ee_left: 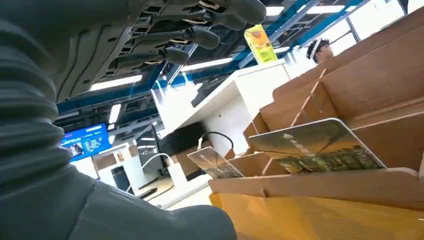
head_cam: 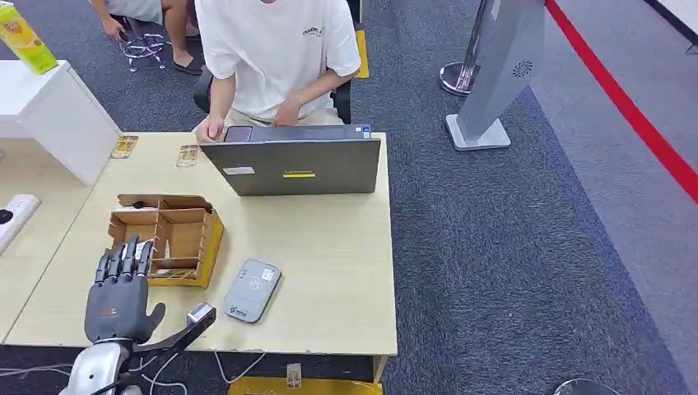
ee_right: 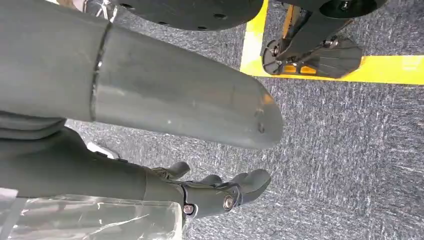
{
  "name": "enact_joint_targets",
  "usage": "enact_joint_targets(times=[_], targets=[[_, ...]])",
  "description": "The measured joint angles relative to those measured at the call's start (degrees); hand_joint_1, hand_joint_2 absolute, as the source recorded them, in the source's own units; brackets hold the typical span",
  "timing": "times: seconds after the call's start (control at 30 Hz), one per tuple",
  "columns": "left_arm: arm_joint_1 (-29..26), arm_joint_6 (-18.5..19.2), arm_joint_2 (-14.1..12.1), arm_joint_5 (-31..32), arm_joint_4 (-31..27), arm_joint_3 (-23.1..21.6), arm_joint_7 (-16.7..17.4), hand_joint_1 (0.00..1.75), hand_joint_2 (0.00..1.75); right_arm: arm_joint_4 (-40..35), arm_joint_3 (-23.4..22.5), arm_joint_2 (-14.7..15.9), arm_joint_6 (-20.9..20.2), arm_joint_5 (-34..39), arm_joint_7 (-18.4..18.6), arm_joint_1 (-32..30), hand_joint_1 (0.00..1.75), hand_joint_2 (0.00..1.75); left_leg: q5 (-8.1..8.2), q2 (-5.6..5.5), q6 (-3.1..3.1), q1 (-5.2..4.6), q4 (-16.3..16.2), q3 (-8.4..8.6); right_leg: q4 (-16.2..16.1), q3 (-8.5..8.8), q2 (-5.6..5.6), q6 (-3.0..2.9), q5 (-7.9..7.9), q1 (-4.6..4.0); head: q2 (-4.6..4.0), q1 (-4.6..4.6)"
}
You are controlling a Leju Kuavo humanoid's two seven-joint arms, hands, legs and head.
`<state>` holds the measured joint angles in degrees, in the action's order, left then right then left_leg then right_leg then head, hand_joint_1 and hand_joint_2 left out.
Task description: Pass the card to the sensor for recognition and then transmit it.
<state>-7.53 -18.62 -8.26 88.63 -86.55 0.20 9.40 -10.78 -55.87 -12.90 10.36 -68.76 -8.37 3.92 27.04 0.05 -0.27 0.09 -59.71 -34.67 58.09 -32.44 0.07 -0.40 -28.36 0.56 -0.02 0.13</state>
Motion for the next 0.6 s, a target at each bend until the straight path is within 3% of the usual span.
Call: enact_joint_targets(times=[0.2, 0.37, 0.6], targets=[[0.0, -0.7, 0.2, 0.1, 0.2, 0.2, -0.5, 0.0, 1.75, 0.0, 0.1, 0.0, -0.1, -0.1, 0.0, 0.0, 0.0, 0.0, 0.0, 0.0, 0.0, 0.0, 0.0, 0.0, 0.0, 0.0, 0.0, 0.0, 0.0, 0.0, 0.0, 0.0], [0.7, -4.5, 0.3, 0.1, 1.5, 1.1, -2.9, 0.0, 1.75, 0.0, 0.6, 0.1, -0.3, -1.0, 0.0, 0.0, 0.0, 0.0, 0.0, 0.0, 0.0, 0.0, 0.0, 0.0, 0.0, 0.0, -0.01, 0.0, 0.0, 0.0, 0.0, 0.0], [4.0, -5.5, -0.1, 0.1, 5.2, 1.3, -1.1, 0.0, 1.75, 0.0, 1.3, 0.2, -0.7, -2.2, 0.2, 0.0, 0.0, 0.0, -0.04, 0.0, 0.04, 0.0, 0.0, 0.01, 0.0, -0.03, -0.02, 0.0, 0.0, 0.0, 0.0, 0.0]])
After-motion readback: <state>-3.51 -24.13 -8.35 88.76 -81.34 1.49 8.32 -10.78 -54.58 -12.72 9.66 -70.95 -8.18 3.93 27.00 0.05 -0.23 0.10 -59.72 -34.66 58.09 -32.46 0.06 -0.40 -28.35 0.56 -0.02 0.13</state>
